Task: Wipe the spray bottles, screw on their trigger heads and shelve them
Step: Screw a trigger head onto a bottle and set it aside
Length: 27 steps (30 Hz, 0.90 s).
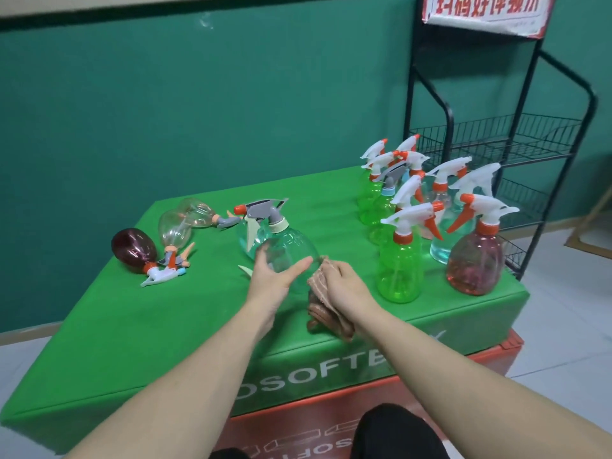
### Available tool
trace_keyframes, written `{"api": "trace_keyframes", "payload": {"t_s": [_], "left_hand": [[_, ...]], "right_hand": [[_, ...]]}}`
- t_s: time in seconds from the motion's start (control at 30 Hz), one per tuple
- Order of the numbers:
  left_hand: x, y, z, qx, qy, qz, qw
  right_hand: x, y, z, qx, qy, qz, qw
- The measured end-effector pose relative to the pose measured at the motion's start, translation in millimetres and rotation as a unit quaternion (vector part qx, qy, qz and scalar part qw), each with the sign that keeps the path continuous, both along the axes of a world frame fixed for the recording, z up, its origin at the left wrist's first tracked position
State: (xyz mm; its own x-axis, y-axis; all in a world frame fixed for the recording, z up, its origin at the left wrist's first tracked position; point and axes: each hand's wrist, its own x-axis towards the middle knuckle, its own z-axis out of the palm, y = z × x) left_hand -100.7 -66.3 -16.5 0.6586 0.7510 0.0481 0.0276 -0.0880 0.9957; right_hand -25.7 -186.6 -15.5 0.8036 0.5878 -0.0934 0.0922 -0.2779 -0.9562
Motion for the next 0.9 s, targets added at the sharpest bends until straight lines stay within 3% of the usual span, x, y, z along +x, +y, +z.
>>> {"api": "trace_keyframes", "payload": {"t_s": [0.2,0.47,0.7,0.9], "left_hand": [[49,21,19,0.059,0.028,0.019,0.998],[124,70,34,0.101,0.052,0.016,0.993],[216,103,27,0.109,0.072,-0.02,0.991],[278,112,9,0.097,0.084,-0.045,0.991]], "right_hand": [[37,8,-1,-0.028,-0.074,-0.023,0.997],[87,52,-12,-0.07,-0.105,-0.046,0.991],[120,86,-25,-0.15,-0.242,-0.049,0.958],[133,102,-32,-0.195,-0.255,-0.073,0.944]]}}
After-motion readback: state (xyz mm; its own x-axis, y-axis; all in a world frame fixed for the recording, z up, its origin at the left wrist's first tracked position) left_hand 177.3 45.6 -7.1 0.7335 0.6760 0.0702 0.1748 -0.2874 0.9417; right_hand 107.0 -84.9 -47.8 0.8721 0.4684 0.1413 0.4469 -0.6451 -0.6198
